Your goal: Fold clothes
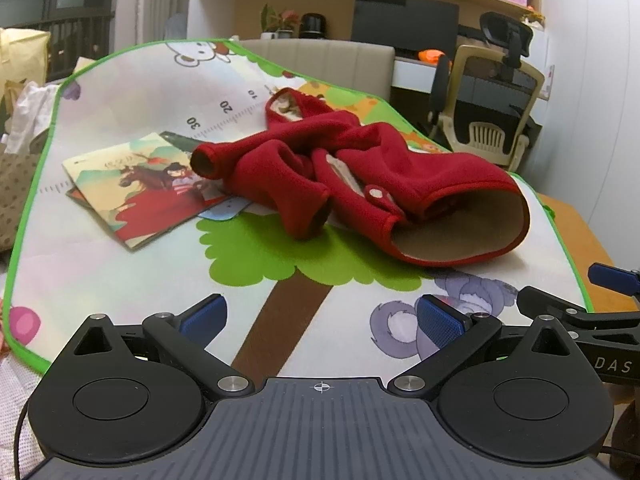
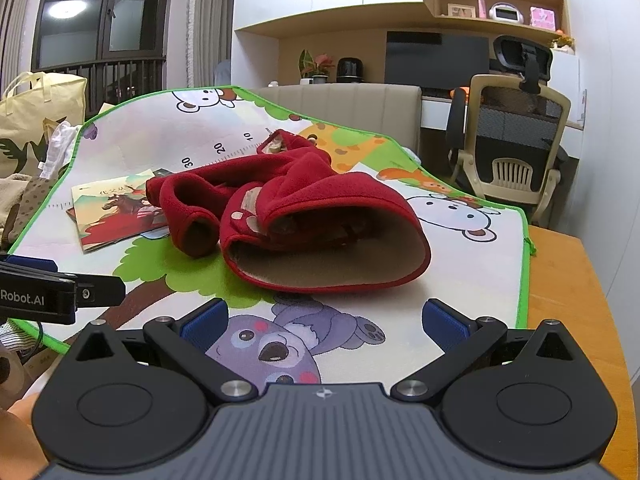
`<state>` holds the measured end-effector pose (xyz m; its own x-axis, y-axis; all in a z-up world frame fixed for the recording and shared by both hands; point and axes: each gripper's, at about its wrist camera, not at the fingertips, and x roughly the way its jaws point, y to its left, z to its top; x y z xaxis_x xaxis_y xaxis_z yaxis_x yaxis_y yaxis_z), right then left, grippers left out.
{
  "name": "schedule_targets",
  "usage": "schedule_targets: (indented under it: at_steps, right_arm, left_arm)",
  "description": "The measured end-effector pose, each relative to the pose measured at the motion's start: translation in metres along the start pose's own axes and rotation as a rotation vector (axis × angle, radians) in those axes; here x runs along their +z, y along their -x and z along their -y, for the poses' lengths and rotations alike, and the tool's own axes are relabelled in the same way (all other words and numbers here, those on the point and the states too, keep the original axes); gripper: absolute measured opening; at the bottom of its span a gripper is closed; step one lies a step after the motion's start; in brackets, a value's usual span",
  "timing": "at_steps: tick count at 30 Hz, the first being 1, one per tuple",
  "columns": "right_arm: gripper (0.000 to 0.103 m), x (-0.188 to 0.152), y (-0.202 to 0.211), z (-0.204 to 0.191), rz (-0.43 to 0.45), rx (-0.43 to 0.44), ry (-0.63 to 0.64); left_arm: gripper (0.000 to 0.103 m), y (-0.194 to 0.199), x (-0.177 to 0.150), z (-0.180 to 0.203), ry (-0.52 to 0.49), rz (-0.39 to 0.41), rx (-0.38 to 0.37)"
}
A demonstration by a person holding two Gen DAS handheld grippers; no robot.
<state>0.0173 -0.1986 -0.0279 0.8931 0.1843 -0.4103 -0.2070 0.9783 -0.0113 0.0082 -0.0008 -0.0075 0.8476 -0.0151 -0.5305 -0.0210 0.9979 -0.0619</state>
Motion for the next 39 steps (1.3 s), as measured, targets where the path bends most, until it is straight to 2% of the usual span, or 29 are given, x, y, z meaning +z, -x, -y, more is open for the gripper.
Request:
schedule_targets:
  at_steps: [28, 39]
  right_arm:
    - [0.103, -0.0011, 0.0004, 0.0018, -0.006, 0.000, -0.004]
    - [0.103, 0.0062, -0.0065, 0.0003, -0.011, -0.016, 0.040]
  left_arm:
    - [0.103, -0.0020, 0.0008, -0.0007, 0.005, -0.016, -0.001]
    - [0.103, -0.0097, 0.0049, -0.0032, -0.006, -0.028, -0.002]
